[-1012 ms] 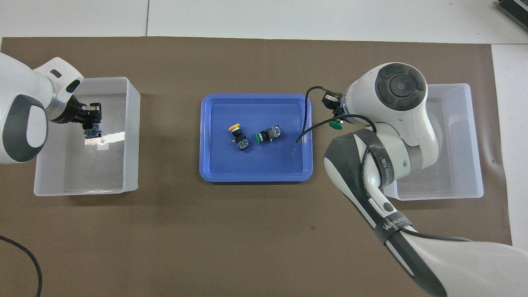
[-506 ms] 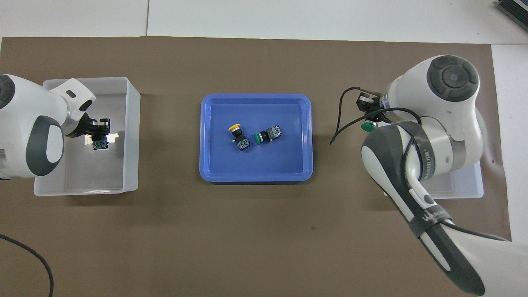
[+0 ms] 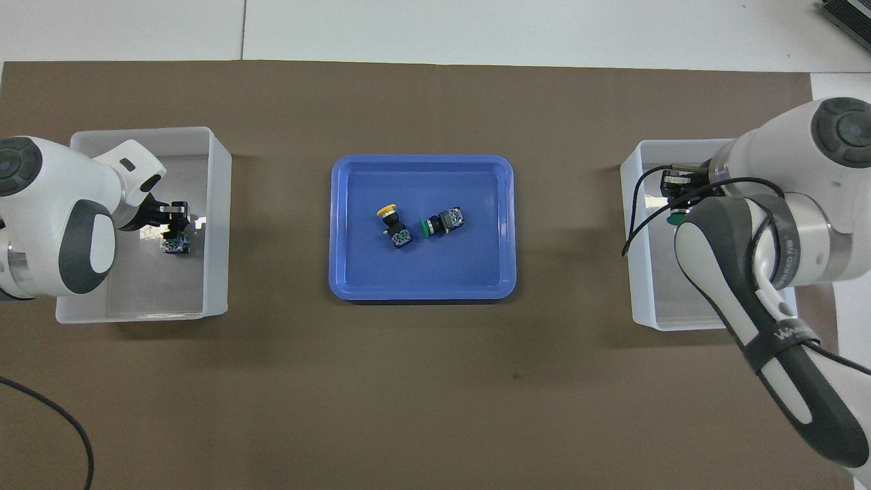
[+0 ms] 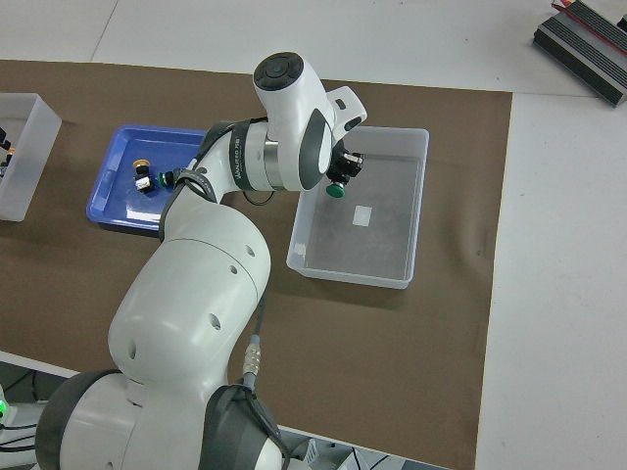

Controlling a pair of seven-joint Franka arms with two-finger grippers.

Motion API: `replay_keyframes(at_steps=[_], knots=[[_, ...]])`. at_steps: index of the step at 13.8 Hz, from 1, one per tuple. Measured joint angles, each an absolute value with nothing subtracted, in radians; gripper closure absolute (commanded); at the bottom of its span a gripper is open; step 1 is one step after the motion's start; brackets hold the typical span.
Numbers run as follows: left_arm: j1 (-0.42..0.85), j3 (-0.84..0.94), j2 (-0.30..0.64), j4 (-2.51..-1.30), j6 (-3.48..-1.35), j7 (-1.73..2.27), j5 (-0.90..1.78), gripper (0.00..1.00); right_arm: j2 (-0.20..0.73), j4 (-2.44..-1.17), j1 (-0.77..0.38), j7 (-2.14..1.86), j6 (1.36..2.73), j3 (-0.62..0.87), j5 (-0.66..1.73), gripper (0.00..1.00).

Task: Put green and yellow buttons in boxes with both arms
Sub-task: 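Release the button in the left box while the right gripper drops one, then reach the left gripper into the tray while the right gripper follows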

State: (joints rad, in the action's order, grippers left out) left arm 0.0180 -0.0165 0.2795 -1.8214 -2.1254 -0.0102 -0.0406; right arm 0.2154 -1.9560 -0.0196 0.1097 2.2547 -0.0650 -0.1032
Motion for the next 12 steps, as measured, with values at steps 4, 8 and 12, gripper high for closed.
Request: replay_keyframes(at_steps=[4,8,12], knots=[[0.04,0.001,0.279,-1.637,-1.919,-0.004,0.006,0.5,0.215,-2.082,0.016,0.068,2.396,-0.064,-0.103,1.0],[0.156,0.006,0.283,-1.612,-1.892,0.187,0.024,0.52,0.206,-2.114,0.014,0.068,2.417,-0.059,-0.103,0.97],[0.3,0.011,0.295,-1.618,-1.936,0.405,0.025,0.57,0.198,-2.126,0.007,0.068,2.425,-0.058,-0.103,0.31]])
